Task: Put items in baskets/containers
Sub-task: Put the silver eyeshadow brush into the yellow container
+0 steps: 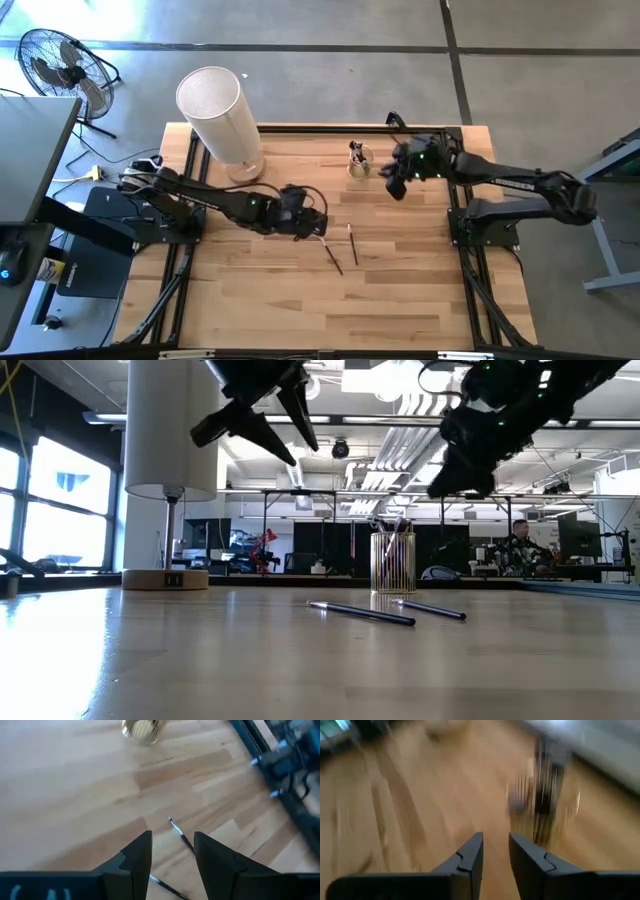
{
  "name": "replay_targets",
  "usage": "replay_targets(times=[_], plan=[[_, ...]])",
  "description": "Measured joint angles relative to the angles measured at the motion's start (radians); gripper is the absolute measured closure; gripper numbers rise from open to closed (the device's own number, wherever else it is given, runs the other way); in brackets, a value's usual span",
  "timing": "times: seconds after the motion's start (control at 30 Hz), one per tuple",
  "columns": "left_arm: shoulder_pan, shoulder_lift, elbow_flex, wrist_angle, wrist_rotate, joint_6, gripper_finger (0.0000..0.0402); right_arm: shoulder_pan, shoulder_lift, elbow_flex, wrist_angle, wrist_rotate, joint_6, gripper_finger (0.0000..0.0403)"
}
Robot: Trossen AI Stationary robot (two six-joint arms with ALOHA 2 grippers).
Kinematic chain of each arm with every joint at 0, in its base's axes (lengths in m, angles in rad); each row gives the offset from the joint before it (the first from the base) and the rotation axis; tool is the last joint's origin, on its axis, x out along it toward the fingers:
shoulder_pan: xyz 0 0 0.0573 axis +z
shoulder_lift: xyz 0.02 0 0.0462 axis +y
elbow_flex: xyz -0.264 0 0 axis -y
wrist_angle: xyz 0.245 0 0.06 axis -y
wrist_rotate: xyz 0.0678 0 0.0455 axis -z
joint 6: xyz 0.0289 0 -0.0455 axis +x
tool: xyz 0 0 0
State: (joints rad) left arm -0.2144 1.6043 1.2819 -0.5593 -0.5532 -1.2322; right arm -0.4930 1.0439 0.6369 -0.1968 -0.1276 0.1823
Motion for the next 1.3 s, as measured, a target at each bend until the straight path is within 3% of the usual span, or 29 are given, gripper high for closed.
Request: replay_targets(times=[0.1, 0.23, 0.33, 0.6, 0.97, 1.03, 1.3], plan=[[-0.006, 0.000, 0.000, -0.048, 0.032, -0.230, 0.0257, 0.077, -0.021, 0.024, -0.223, 0.063, 0.086, 0.0330], [-0.001, 0.045, 0.002, -0.080, 0.090, -0.372, 0.0257, 0.156, -0.026, 0.006, -0.405, 0.093, 0.207, 0.0355], [-0.001, 0.079, -0.004, -0.127, 0.114, -0.480, 0.0257, 0.203, -0.028, -0.027, -0.428, 0.093, 0.258, 0.0372], [0.005, 0.216, 0.003, -0.055, 0.248, -0.709, 0.0257, 0.278, -0.059, -0.076, -0.429, 0.103, 0.291, 0.0393], [0.058, 0.363, 0.160, -0.107, 0.338, -0.734, 0.0257, 0.311, -0.064, -0.080, -0.430, 0.142, 0.225, 0.0381], [0.062, 0.372, 0.162, -0.168, 0.363, -0.735, 0.0257, 0.311, -0.064, -0.080, -0.435, 0.139, 0.219, 0.0381], [0.080, 0.420, 0.175, -0.117, 0.413, -0.742, 0.0257, 0.311, -0.064, -0.080, -0.451, 0.140, 0.197, 0.0378]])
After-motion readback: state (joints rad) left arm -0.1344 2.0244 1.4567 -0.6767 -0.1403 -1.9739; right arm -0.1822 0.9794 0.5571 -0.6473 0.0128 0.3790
